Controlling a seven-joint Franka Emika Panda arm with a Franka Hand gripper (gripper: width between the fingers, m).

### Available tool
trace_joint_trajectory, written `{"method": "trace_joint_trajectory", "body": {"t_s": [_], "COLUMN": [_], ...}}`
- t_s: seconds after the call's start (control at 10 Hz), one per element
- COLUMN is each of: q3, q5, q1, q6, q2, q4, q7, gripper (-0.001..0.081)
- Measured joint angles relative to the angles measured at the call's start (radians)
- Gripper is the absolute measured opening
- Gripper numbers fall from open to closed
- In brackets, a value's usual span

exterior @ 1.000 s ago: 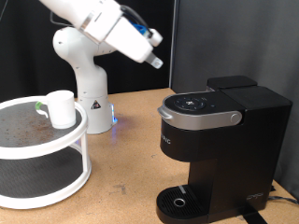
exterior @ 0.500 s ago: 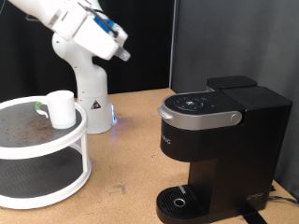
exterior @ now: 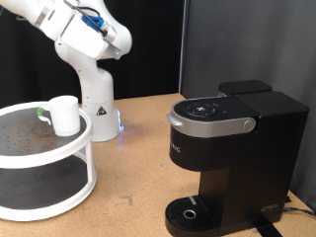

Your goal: Make a cup of coffee with the keurig machine

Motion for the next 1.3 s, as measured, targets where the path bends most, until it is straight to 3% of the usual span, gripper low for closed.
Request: {"method": "trace_joint_trajectory", "body": {"t_s": [0.4,0.9,1.3], "q3": [-0.072,-0.226,-0.244], "q5": [-0.132,-0.247,-0.318], "q1": [-0.055,-0.071,-0.094], "q6": [-0.079,-0.344,-0.361], "q2": [-0.016,-0.005,-0.012], "q4": [0.012,0.117,0.113], "q7": [-0.056,-0.123,-0.145], "gripper": [0.0003,0.0003,0.0003]}}
